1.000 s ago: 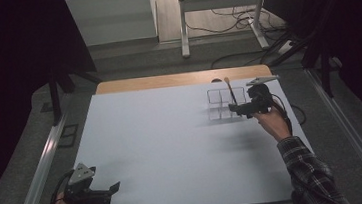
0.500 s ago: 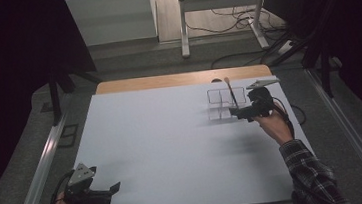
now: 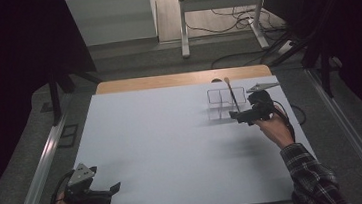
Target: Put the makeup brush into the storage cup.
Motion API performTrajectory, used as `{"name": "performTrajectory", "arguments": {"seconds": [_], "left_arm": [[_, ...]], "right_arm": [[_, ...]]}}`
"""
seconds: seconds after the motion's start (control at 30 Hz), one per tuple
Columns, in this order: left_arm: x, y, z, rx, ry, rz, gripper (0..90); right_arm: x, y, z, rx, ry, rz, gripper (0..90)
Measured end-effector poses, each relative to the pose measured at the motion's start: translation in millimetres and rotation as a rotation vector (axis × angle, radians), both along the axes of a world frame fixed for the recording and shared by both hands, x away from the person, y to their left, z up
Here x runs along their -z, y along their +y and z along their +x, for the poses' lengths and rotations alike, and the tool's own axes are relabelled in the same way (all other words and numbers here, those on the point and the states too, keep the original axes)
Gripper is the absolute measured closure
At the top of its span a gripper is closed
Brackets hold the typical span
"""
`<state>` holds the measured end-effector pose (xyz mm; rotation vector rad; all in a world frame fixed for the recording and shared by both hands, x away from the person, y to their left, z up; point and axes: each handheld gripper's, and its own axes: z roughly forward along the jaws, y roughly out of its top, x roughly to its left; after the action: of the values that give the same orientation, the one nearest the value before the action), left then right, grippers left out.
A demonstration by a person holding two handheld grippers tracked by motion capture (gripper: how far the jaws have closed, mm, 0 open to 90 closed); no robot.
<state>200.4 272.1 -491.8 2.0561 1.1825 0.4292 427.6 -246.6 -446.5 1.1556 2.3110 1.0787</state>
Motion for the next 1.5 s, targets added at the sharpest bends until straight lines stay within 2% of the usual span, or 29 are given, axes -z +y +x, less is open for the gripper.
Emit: {"name": "performTrajectory", "arguments": {"seconds": [0.57,1.5], "left_arm": [[0.3,0.1,0.2,0.000,0.001,-0.001,0.6],[1.1,0.3,0.6,0.000,0.003,-0.001,0.5]], "right_arm": [[3.1,0.5,-11.4,-0.013,0.012,-0.009,0.0],[2.2,-4.5,-41.9,-0.041,0.021,-0.008,0.0]]}}
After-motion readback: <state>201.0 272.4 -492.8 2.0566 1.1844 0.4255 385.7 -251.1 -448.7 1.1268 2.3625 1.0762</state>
